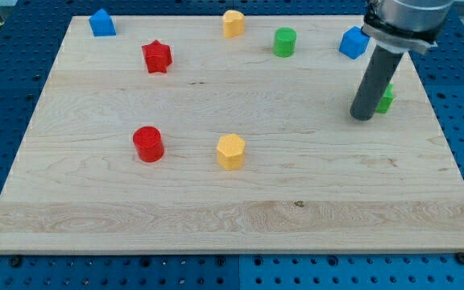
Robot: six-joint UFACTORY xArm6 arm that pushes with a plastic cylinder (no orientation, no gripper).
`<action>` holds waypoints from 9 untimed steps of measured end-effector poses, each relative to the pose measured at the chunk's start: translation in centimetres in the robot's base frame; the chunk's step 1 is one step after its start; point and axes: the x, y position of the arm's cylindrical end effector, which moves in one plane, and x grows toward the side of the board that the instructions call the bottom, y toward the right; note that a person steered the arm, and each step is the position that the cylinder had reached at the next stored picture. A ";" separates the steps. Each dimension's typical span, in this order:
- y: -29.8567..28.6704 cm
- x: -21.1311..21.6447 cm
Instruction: Move the green star to the top right of the board
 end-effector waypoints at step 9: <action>3.7 -2.0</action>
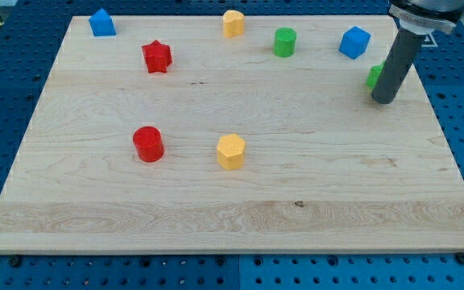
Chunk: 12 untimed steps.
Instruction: Move the green star to the top right of the board
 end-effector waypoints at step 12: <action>-0.9 -15.3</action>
